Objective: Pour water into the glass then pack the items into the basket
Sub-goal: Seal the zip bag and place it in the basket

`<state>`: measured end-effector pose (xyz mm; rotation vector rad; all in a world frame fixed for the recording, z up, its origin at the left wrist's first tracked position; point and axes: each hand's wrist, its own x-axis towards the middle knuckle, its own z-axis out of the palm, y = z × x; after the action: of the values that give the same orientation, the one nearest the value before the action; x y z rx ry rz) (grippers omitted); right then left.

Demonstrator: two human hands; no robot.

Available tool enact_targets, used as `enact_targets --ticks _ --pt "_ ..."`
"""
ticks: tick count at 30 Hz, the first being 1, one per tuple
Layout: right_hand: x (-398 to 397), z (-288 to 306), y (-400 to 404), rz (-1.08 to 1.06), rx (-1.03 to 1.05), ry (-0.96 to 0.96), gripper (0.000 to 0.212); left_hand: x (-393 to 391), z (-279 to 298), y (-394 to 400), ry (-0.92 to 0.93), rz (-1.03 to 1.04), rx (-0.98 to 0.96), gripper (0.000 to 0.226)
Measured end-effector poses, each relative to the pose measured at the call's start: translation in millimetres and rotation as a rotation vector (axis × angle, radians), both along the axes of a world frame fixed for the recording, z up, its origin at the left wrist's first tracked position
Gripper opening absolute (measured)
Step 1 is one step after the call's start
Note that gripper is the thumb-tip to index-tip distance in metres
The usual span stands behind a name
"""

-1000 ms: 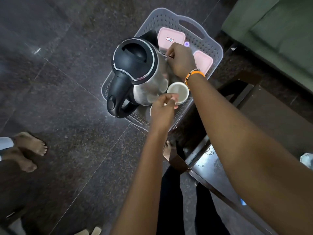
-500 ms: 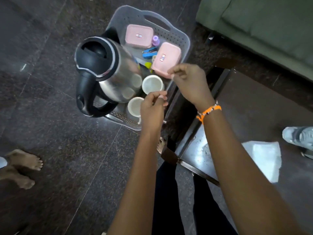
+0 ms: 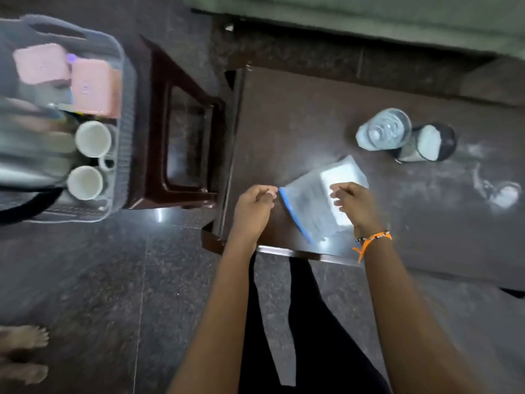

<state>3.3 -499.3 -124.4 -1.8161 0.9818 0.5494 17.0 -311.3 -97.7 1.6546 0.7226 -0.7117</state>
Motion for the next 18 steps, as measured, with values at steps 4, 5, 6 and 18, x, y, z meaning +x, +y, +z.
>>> enact_targets --ticks 4,5,6,18 --pt "-40 -31 -51 -0.22 -0.005 0.131 0.028 -3 -19 -51 0.057 -0.165 0.019 0.02" --pt "-47 -37 -56 -0.307 0.007 0.15 0.031 -4 -24 -60 0.073 -0.196 0.024 0.02" --pt "-54 -43 -59 -0.405 0.029 0.163 0.032 -5 -28 -68 0.092 -0.213 0.027 0.018" --pt "-48 -65 -55 -0.658 0.42 0.329 0.038 -13 -53 -97 0.206 -0.371 0.158 0.019"
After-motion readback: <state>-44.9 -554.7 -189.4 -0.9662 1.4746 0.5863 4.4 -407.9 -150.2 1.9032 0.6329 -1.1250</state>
